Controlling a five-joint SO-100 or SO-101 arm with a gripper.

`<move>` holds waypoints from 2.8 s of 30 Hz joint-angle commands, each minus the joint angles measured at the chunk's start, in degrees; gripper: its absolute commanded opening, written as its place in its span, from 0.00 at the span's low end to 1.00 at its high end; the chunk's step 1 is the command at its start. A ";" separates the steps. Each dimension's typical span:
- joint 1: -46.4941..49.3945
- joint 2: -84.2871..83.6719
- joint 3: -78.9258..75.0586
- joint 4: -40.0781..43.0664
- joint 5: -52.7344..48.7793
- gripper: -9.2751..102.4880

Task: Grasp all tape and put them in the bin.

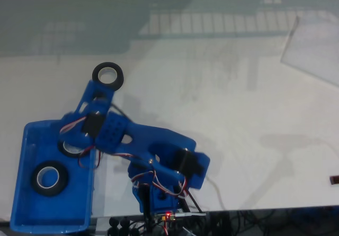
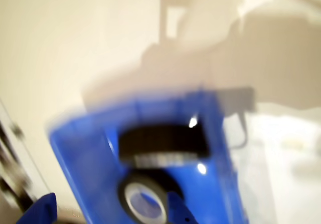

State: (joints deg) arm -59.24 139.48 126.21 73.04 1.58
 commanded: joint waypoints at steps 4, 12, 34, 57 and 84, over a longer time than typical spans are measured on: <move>19.25 1.49 -6.15 -1.14 -5.10 0.35; 34.01 -6.50 -6.15 -6.68 -6.24 0.34; 38.32 -42.36 -19.34 -14.50 -8.53 0.33; 37.71 -59.85 -28.30 -14.59 -11.25 0.25; 24.87 -22.68 -27.95 -3.16 -7.29 0.08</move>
State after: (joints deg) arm -29.27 109.51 99.58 67.50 -5.10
